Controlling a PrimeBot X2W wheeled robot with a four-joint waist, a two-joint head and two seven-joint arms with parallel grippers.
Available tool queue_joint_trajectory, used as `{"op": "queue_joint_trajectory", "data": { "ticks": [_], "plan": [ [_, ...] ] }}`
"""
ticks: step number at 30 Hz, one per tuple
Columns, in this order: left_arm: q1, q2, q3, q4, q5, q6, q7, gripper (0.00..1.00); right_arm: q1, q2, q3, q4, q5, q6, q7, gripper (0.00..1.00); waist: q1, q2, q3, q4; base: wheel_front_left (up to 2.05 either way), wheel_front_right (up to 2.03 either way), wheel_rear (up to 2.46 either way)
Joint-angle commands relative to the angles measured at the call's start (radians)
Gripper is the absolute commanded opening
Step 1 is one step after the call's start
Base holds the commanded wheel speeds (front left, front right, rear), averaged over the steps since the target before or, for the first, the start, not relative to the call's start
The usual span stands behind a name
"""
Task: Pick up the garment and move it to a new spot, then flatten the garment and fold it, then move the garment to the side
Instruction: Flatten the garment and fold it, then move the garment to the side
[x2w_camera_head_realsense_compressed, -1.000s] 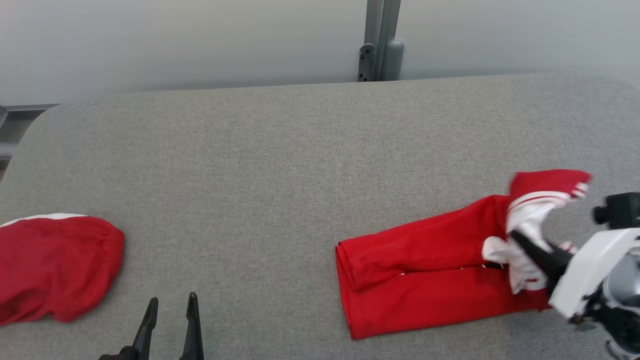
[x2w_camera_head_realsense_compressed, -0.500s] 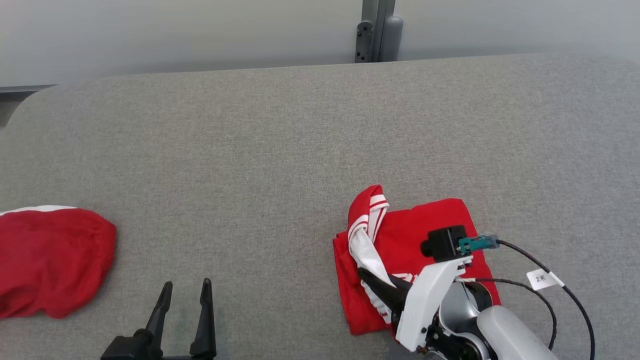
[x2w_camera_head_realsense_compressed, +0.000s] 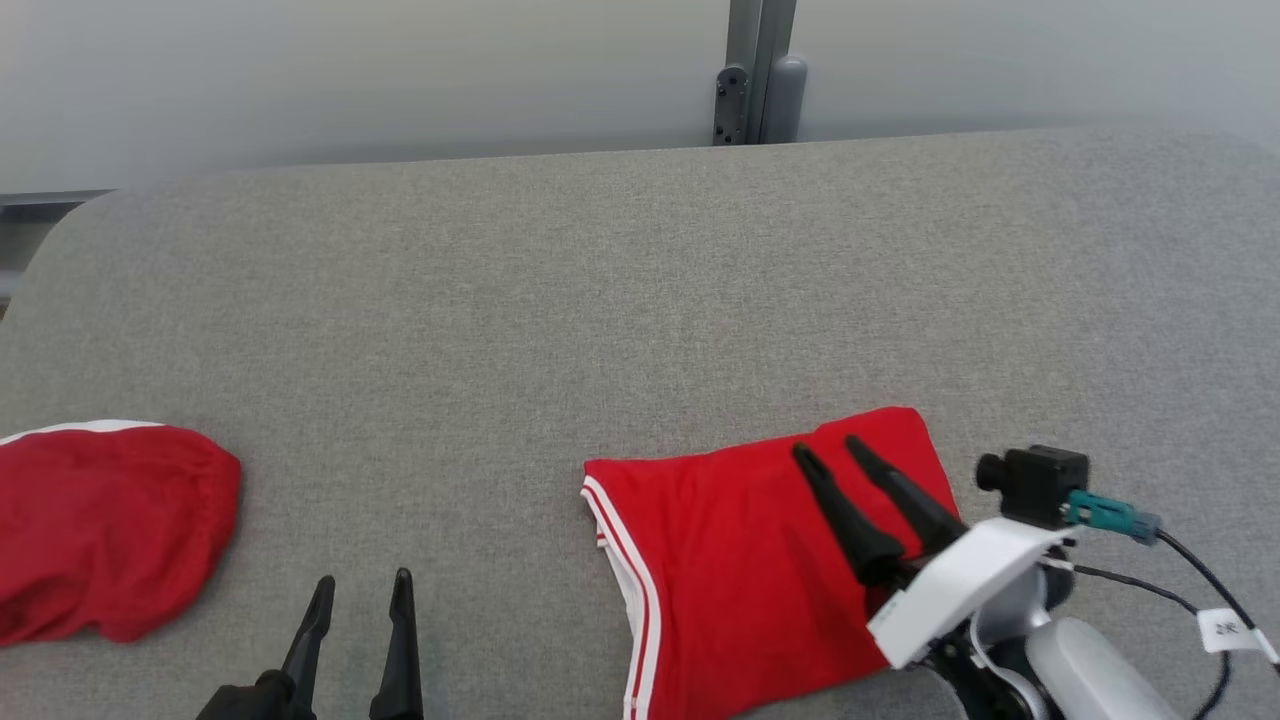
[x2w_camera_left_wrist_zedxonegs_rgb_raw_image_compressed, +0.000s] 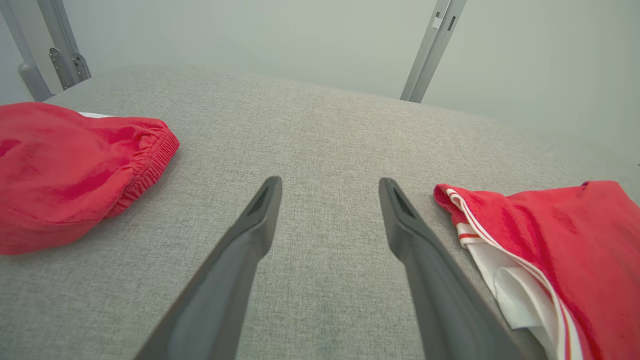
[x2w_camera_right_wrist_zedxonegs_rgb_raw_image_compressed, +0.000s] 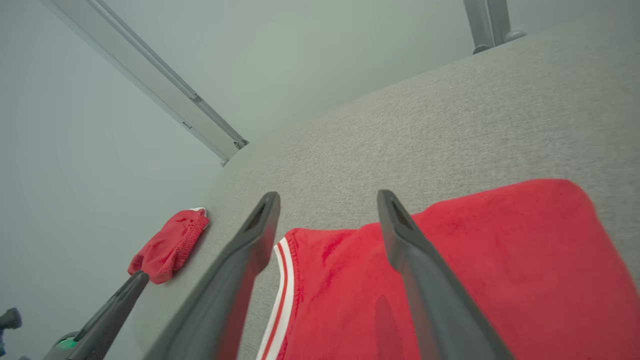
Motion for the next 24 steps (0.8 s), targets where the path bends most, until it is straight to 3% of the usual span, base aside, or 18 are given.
{"op": "queue_joint_trajectory", "data": {
  "ticks": [1, 6, 8, 12, 17, 24],
  "plan": [
    [0.010, 0.001, 0.008, -0.011, 0.004, 0.004, 0.000, 1.00, 0.024, -0.044, -0.019, -0.011, -0.061, 0.000, -0.043, 1.00, 0.0001, 0.0000, -0.011, -0.011, 0.00, 0.00, 0.00],
    [0.026, 0.001, 0.019, -0.041, 0.026, 0.004, 0.000, 1.00, 0.108, -0.153, -0.144, 0.051, -0.303, 0.000, -0.203, 1.00, 0.0001, 0.0000, -0.043, -0.022, 0.00, 0.00, 0.00],
    [0.032, 0.001, 0.023, -0.055, 0.030, 0.008, 0.000, 1.00, 0.140, -0.168, -0.195, 0.090, -0.392, 0.000, -0.268, 1.00, 0.0001, 0.0000, -0.059, -0.021, 0.00, 0.00, 0.00],
    [0.049, 0.001, 0.021, -0.073, 0.030, 0.013, 0.000, 1.00, 0.197, -0.164, -0.314, 0.169, -0.503, 0.000, -0.312, 1.00, 0.0001, 0.0000, -0.086, -0.018, 0.00, 0.00, 0.00],
    [0.059, 0.001, 0.018, -0.087, 0.036, 0.017, 0.000, 1.00, 0.247, -0.099, -0.441, 0.152, -0.577, 0.000, -0.315, 1.00, 0.0001, 0.0000, -0.092, -0.012, 0.00, 0.00, 0.00],
    [0.069, 0.001, 0.022, -0.099, 0.044, 0.022, 0.000, 1.00, 0.238, -0.055, -0.422, 0.136, -0.545, 0.000, -0.316, 1.00, 0.0001, 0.0000, -0.097, -0.009, 0.00, 0.00, 0.00]
  ]
}}
